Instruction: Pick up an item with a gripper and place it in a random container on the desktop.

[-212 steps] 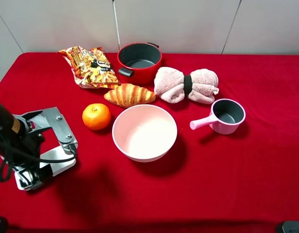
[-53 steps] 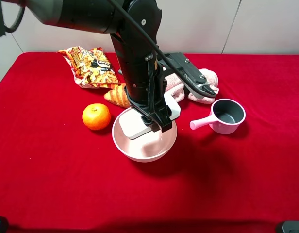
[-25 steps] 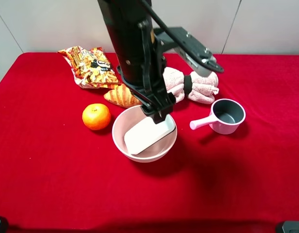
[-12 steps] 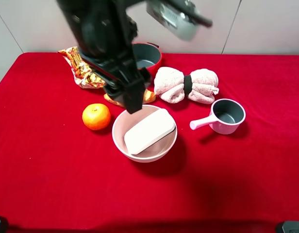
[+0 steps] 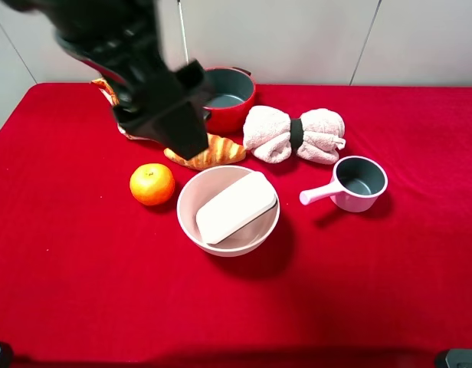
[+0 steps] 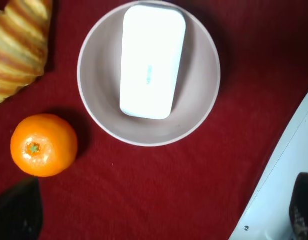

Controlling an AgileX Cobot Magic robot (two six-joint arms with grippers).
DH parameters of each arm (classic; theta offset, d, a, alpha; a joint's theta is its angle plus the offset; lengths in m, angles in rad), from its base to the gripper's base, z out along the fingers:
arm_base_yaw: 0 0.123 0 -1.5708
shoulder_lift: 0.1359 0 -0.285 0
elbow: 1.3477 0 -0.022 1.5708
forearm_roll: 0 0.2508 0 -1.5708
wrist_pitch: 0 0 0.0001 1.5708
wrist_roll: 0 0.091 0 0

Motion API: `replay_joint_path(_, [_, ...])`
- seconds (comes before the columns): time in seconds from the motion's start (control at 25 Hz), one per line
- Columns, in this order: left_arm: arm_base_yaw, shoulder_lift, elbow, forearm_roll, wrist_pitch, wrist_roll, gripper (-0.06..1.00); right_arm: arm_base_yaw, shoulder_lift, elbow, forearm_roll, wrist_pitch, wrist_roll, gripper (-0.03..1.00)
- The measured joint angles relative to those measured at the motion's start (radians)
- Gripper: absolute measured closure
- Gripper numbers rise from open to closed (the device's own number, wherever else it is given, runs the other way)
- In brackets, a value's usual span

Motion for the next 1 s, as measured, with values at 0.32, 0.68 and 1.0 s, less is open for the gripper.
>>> replay_joint_path(0.32, [0.0,-0.199,0.108,0.017,0.002,0.0,-0.05,0.0,0.0,0.0,0.0,0.0,0.0,0.28])
replay_joint_path(0.68, [0.0,-0.472,0.268,0.081,0.003,0.0,-0.05,0.0,0.0,0.0,0.0,0.0,0.0,0.28])
replay_joint_path(1.0, [0.008,-0.685,0.383,0.125,0.004,-0.14,-0.05,0.0,0.0,0.0,0.0,0.0,0.0,0.28])
